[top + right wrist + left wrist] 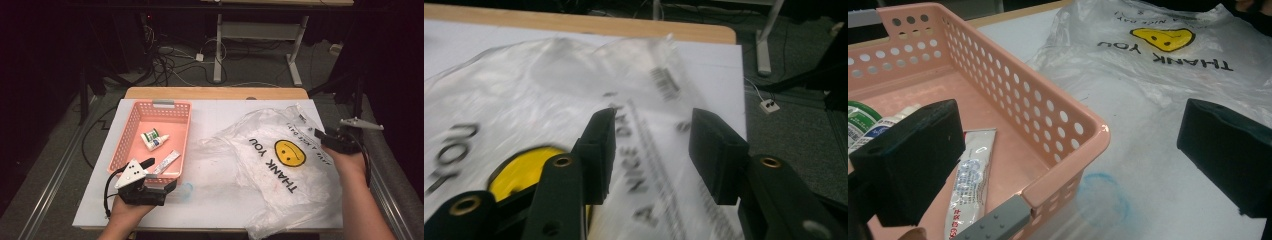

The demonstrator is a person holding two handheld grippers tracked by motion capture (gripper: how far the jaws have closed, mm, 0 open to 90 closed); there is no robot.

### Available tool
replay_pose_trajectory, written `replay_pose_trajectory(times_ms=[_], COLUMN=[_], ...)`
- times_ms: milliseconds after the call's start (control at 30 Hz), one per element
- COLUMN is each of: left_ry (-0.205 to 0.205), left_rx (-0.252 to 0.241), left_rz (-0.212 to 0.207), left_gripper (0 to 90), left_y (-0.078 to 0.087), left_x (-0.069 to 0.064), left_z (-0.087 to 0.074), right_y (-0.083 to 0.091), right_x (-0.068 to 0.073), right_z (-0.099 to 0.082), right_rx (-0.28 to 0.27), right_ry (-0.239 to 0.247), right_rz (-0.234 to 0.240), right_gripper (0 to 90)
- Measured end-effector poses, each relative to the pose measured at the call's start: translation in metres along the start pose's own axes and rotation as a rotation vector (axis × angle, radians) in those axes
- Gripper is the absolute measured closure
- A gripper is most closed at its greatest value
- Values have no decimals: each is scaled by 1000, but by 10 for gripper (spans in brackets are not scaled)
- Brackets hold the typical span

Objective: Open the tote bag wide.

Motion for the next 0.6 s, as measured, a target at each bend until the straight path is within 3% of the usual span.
replay_pose_trajectory(times_ms=[133,267,433,600], left_ry=[-9,1,-1,-6], left_rx=[-5,-10,0,4], left_rz=[4,9,11,9], left_gripper=[0,0,0,0], left_y=[2,2,0,0], left_x=[0,2,3,3], left_z=[0,0,-2,-2], right_y=[29,52,63,62], right_x=[26,50,70,81], right_z=[-17,-34,-53,-68], right_rx=[-5,-25,-60,-70], right_ry=[61,81,75,79], right_rz=[22,72,121,151], right_gripper=[481,410,285,157])
Point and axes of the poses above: each handheld gripper's, and its own axes: y roughly backward along the jaws, z roughly out of its top, x roughly to its left, the point moved 4 cm from there along -y, roughly forward along the jaws, and after that the axes turned 5 degrees about z, right-handed, at the moved point
